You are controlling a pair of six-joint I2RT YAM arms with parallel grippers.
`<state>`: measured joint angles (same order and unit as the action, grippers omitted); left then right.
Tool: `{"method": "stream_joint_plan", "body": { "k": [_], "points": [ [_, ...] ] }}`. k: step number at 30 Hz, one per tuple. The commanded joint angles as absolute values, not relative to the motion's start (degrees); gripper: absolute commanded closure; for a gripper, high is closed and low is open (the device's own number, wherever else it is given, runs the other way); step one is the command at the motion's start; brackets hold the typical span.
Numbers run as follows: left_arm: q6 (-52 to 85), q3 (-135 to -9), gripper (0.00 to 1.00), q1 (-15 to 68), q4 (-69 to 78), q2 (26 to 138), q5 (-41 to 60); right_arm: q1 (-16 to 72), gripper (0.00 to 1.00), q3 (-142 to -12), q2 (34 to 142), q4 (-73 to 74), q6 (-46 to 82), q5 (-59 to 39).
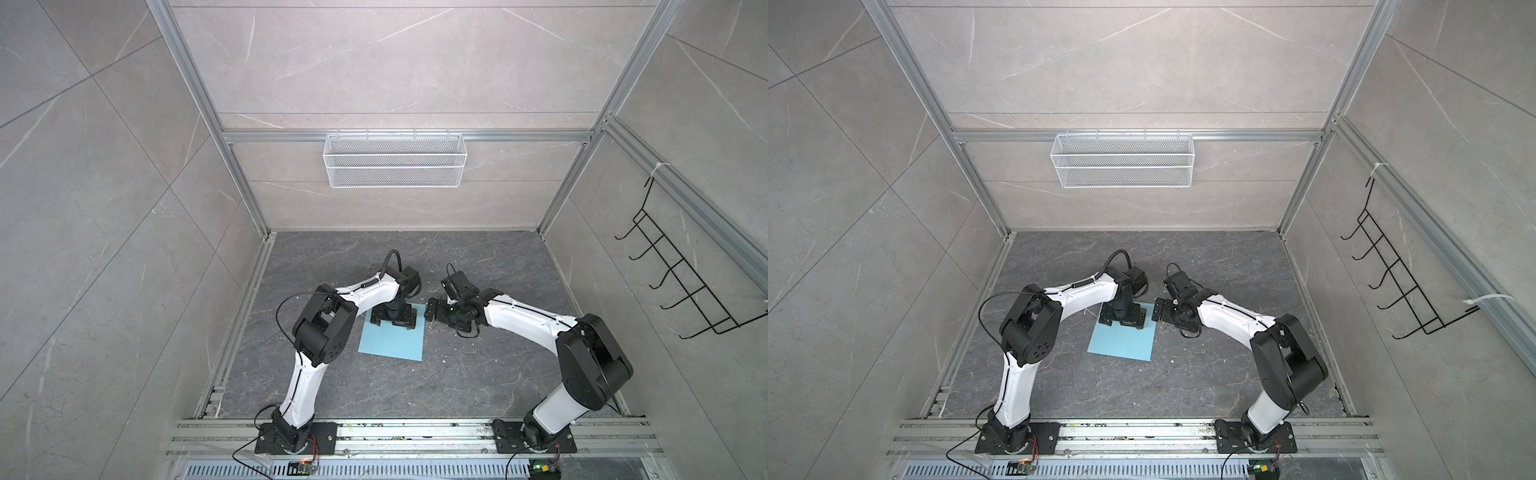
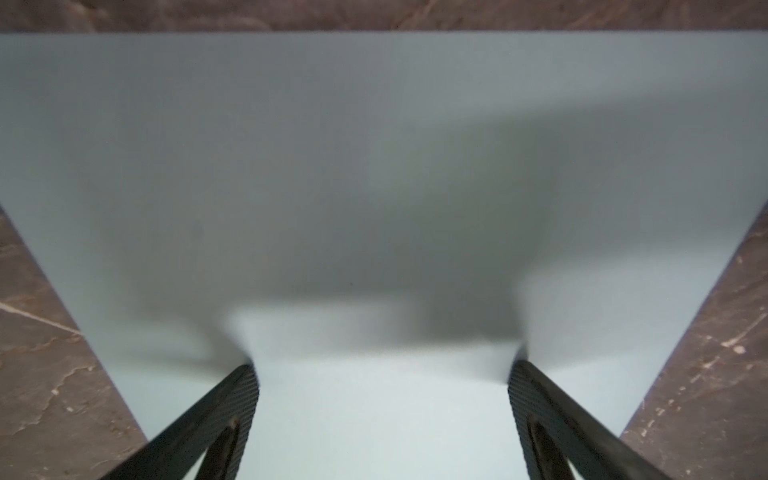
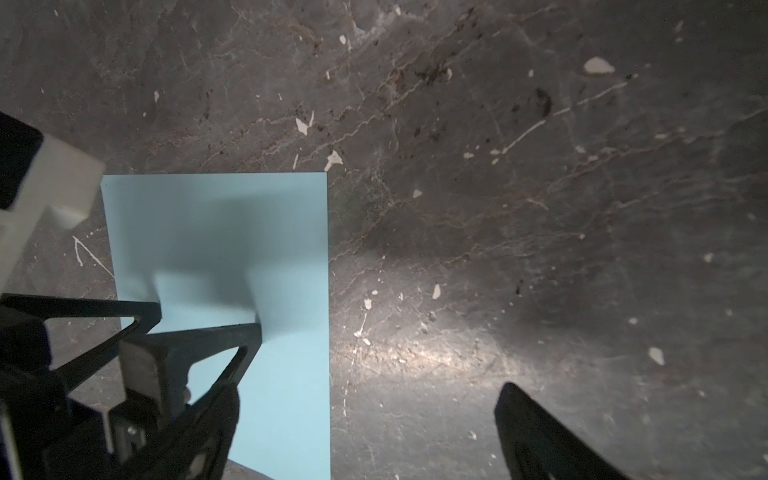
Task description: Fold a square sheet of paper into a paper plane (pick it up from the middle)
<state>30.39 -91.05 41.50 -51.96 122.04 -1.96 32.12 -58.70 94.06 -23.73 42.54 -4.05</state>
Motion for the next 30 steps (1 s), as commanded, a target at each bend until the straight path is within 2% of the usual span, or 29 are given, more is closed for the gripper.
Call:
{"method": "stream_joint_plan", "body": {
  "k": [1, 10, 21, 28, 30],
  "points": [
    [31.1, -87.7, 0.04, 41.7, -54.2, 126.8, -3.3, 32.3, 0.01, -58.0, 93.5, -23.9, 43.5, -2.6],
    [32.9, -85.3, 0.08, 41.7, -52.9, 131.2, -4.3, 32.3, 0.01, -57.7, 93.5, -24.1, 43.9, -2.1],
    [32.6, -81.1, 0.20, 41.5, -49.3, 132.7, -2.3, 32.3, 0.01, -57.4, 94.0, -23.4, 43.8, -3.1],
    [32.0, -78.5, 0.27, 40.7, -46.1, 130.9, 1.1, 32.3, 0.03, -56.4, 94.0, -17.7, 43.1, -10.8],
    [31.7, -77.9, 0.27, 40.4, -45.0, 130.1, 2.2, 32.2, 0.06, -56.1, 94.4, -15.3, 43.3, -13.8]
  ]
}}
